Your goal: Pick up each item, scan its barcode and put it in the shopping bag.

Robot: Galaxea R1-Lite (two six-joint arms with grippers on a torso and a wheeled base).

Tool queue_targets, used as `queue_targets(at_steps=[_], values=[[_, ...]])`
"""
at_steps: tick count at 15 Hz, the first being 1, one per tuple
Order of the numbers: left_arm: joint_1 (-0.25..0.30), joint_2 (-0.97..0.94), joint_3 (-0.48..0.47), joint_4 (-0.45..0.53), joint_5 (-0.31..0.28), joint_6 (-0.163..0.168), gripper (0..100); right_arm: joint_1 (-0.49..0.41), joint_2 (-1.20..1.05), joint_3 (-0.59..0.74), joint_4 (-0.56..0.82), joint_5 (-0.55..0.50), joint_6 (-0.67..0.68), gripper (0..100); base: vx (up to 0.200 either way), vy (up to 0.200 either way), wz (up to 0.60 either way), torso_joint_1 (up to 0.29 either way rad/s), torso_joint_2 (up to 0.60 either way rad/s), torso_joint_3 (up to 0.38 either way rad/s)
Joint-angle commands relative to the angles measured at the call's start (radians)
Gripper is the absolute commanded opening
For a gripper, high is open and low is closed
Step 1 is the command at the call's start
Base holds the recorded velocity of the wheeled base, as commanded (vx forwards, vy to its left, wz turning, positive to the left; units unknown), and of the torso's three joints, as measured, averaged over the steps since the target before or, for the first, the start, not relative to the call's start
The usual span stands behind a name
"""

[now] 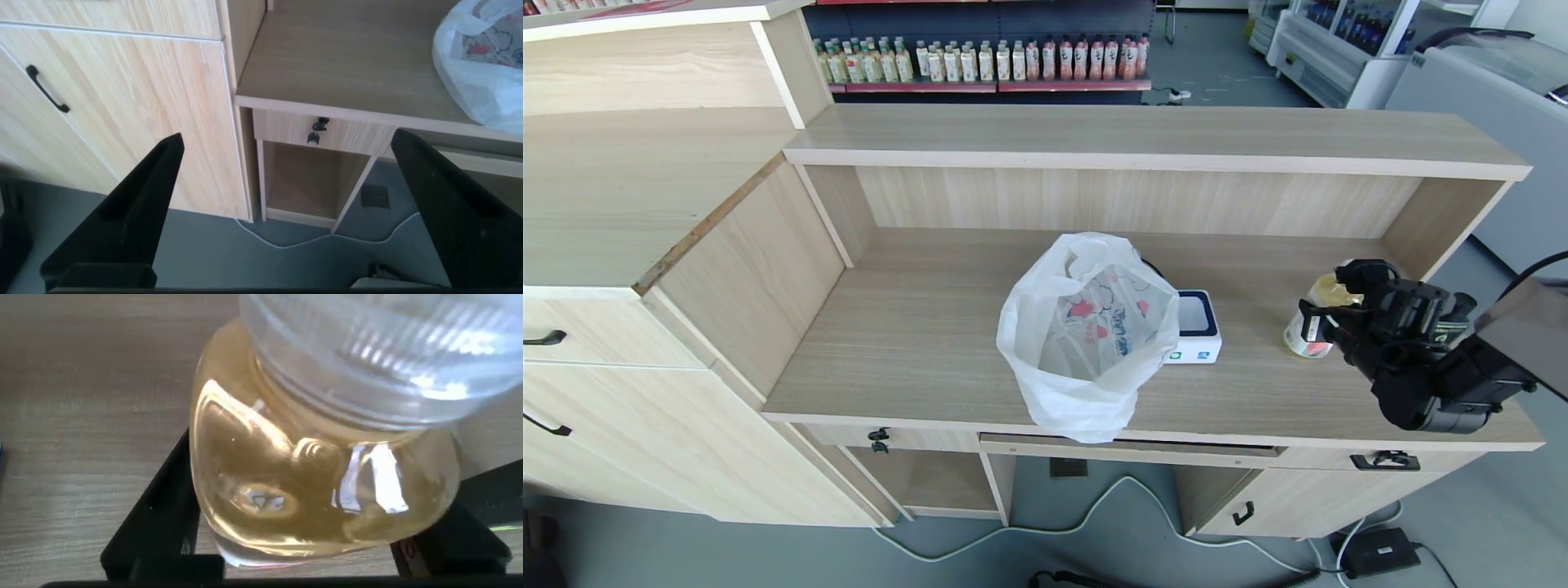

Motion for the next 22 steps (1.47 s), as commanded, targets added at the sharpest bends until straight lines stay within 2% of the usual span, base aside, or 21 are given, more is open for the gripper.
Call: queue_targets(at_steps=[1,8,11,12,13,14,15,16,19,22], values=[[0.0,0.0,0.0,0.0,0.0,-0.001,100,-0.023,0.014,-0.014,0.002,-0.001,-0.002,0,0.0,0.0,0.0,0.0,0.0,0.0],[0.0,0.0,0.0,0.0,0.0,-0.001,100,-0.026,-0.033,-0.017,0.004,0.02,0.004,0,0.0,0.0,0.0,0.0,0.0,0.0],[0.0,0.0,0.0,0.0,0.0,-0.001,100,-0.042,-0.288,0.055,0.192,0.149,0.053,0,0.0,0.0,0.0,0.0,0.0,0.0],[0.0,0.0,0.0,0.0,0.0,-0.001,100,-0.034,-0.481,0.106,0.396,0.249,0.177,0,0.0,0.0,0.0,0.0,0.0,0.0],[0.0,0.0,0.0,0.0,0.0,-0.001,100,-0.034,-0.612,0.118,0.539,0.332,0.255,0,0.0,0.0,0.0,0.0,0.0,0.0],[0.0,0.0,0.0,0.0,0.0,-0.001,100,-0.034,-0.731,0.114,0.671,0.435,0.317,0,0.0,0.0,0.0,0.0,0.0,0.0],[0.0,0.0,0.0,0.0,0.0,-0.001,100,-0.038,-0.782,0.111,0.726,0.494,0.346,0,0.0,0.0,0.0,0.0,0.0,0.0],[0.0,0.0,0.0,0.0,0.0,-0.001,100,-0.042,-0.928,0.104,0.858,0.691,0.443,0,0.0,0.0,0.0,0.0,0.0,0.0],[0.0,0.0,0.0,0.0,0.0,-0.001,100,-0.025,-1.17,0.158,0.948,1.067,0.576,0,0.0,0.0,0.0,0.0,0.0,0.0],[0.0,0.0,0.0,0.0,0.0,-0.001,100,0.06,-1.264,0.19,0.958,1.243,0.591,0,0.0,0.0,0.0,0.0,0.0,0.0]])
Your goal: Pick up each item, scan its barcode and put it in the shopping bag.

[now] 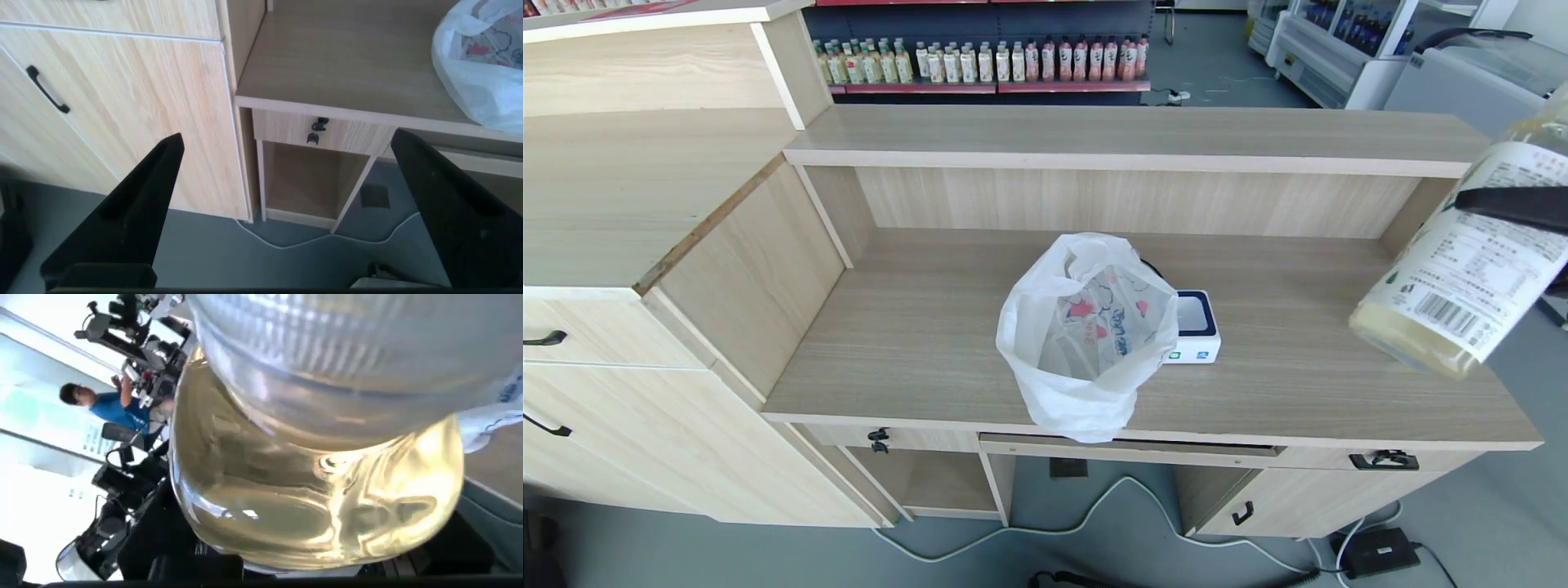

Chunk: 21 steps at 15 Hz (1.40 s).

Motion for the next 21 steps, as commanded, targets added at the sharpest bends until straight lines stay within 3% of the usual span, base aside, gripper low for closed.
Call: queue_targets(at_steps=[1,3,8,21], values=[[0.0,0.0,0.0,0.0,0.0,0.0,100,0.085,-0.173,0.023,0.029,0.09,0.042,0,0.0,0.0,0.0,0.0,0.0,0.0],[0.0,0.0,0.0,-0.002,0.0,0.0,100,0.167,-0.196,0.052,0.035,0.102,0.062,0,0.0,0.0,0.0,0.0,0.0,0.0],[0.0,0.0,0.0,0.0,0.0,0.0,100,0.273,-0.243,0.169,0.035,0.098,-0.013,0,0.0,0.0,0.0,0.0,0.0,0.0],[0.0,0.0,0.0,0.0,0.0,0.0,100,0.303,-0.295,0.198,0.08,0.098,-0.039,0,0.0,0.0,0.0,0.0,0.0,0.0]])
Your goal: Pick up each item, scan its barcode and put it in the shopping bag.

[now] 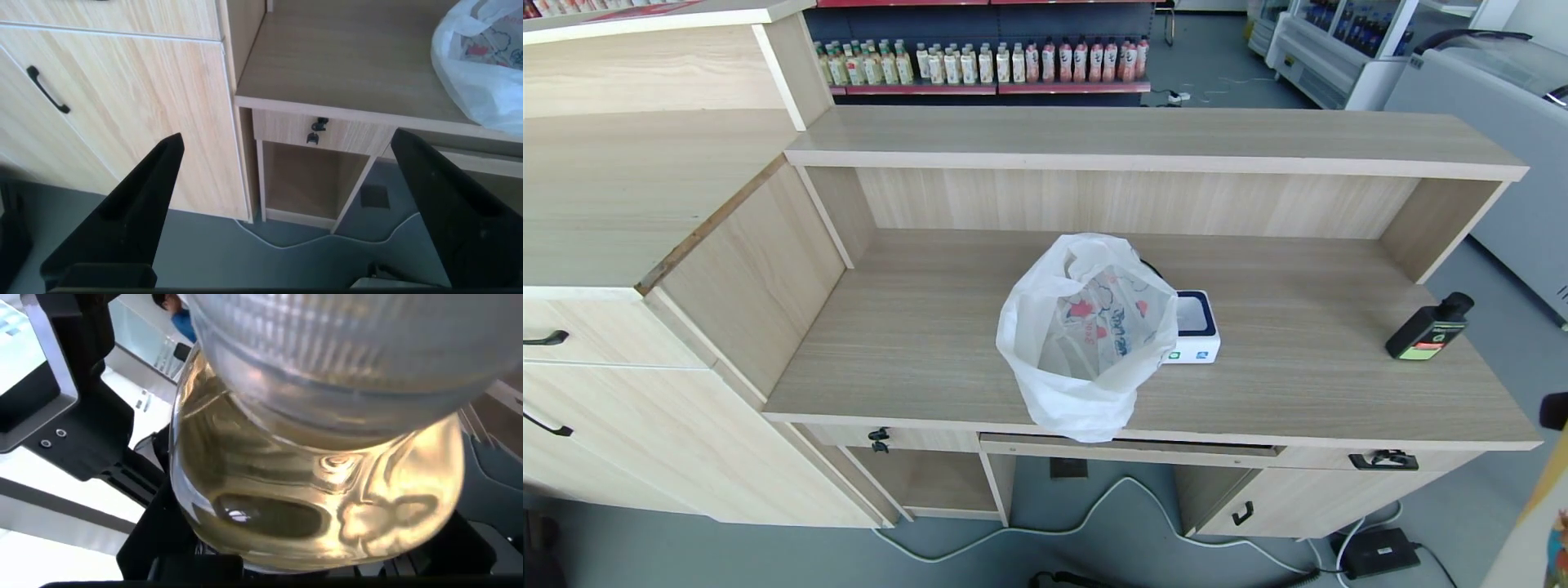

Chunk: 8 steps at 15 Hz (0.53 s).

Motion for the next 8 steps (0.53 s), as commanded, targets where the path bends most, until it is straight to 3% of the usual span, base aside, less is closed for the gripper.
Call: queue_targets(at_steps=[1,8], values=[[0.0,0.0,0.0,0.0,0.0,-0.001,100,0.001,0.01,0.0,0.0,0.0,-0.004,0,0.0,0.0,0.0,0.0,0.0,0.0],[0.0,0.0,0.0,0.0,0.0,-0.001,100,0.004,0.025,0.034,0.0,-0.027,-0.048,0,0.0,0.0,0.0,0.0,0.0,0.0]])
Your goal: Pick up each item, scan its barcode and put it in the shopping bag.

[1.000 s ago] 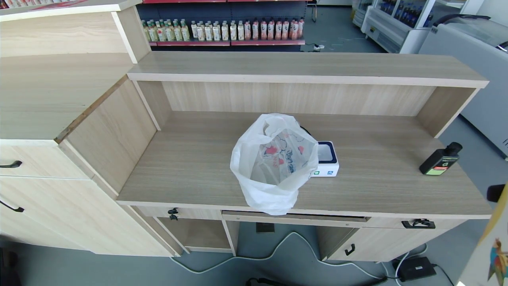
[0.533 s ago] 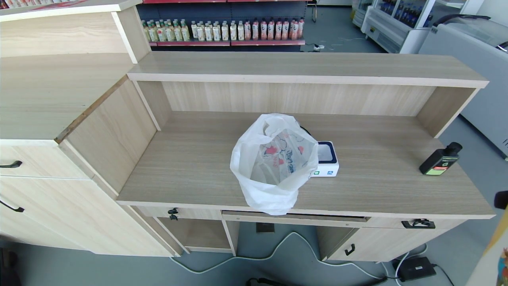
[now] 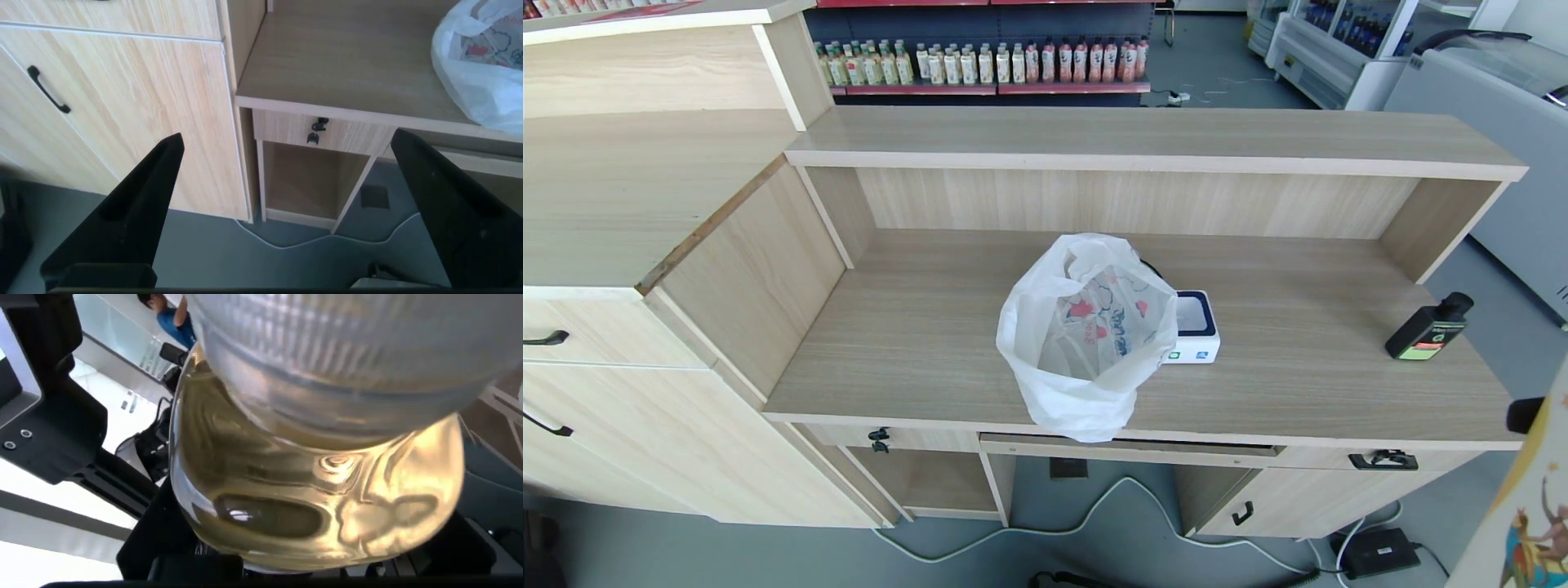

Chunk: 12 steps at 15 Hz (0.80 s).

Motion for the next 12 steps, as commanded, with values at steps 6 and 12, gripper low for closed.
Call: queue_targets(at_steps=[6,12], values=[[-0.002,0.0,0.0,0.0,0.0,0.0,100,0.001,0.023,0.021,0.0,-0.043,-0.03,0,0.0,0.0,0.0,0.0,0.0,0.0],[0.0,0.0,0.0,0.0,0.0,0.0,100,-0.001,0.018,0.015,0.0,-0.066,-0.028,0,0.0,0.0,0.0,0.0,0.0,0.0]])
